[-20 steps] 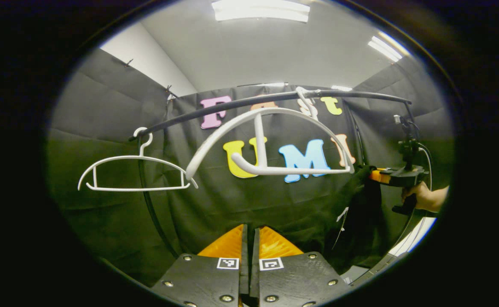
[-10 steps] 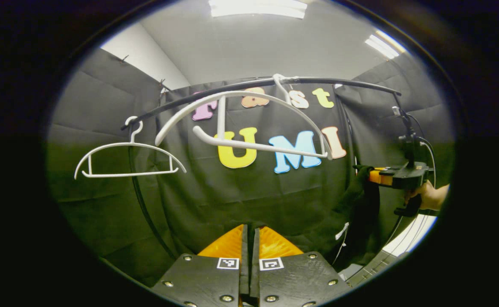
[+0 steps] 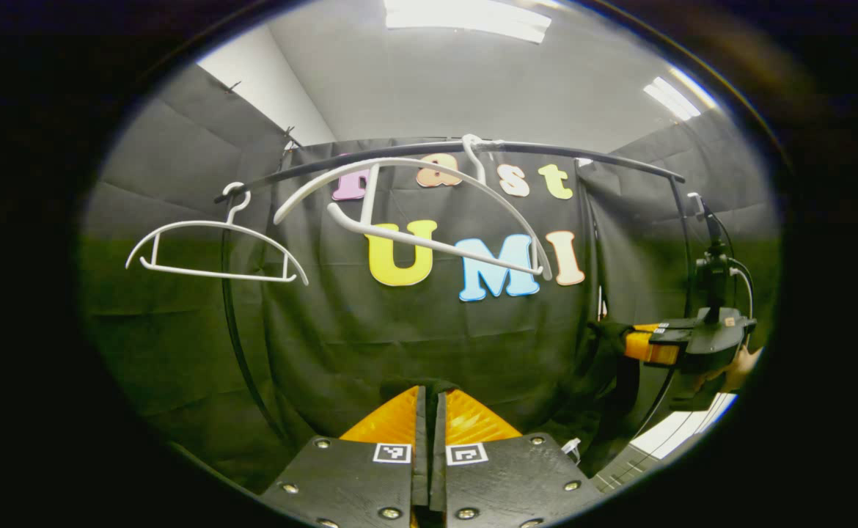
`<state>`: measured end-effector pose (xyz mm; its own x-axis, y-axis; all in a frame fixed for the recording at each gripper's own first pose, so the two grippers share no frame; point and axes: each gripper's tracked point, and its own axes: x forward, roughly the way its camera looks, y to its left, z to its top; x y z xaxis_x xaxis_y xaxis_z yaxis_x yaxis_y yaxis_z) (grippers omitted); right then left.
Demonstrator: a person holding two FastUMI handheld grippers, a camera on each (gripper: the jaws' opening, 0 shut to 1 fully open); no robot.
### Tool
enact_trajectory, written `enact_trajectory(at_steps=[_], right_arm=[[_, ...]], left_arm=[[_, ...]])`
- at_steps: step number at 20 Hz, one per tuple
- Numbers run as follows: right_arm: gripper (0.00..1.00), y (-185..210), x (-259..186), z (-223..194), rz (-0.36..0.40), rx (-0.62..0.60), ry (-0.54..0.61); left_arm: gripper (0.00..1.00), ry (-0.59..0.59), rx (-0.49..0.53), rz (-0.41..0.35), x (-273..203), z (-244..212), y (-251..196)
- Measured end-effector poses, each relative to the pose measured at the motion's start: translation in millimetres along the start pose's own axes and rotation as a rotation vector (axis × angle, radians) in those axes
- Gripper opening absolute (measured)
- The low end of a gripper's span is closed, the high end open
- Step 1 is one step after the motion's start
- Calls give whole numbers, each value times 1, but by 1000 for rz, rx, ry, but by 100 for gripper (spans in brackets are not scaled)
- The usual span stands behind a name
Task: Grasp the clothes on the hanger with both hands and then place them into the laundry hamper below.
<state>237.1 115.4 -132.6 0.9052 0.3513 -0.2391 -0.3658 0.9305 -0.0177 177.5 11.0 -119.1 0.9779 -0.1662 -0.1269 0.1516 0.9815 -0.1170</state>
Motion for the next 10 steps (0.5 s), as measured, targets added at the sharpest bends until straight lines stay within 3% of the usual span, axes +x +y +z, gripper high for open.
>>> enact_trajectory(at_steps=[10], right_arm=[[2,81,-19,-60,142,34,120]], left_arm=[[2,75,-64,-8,-8,-52,-26]])
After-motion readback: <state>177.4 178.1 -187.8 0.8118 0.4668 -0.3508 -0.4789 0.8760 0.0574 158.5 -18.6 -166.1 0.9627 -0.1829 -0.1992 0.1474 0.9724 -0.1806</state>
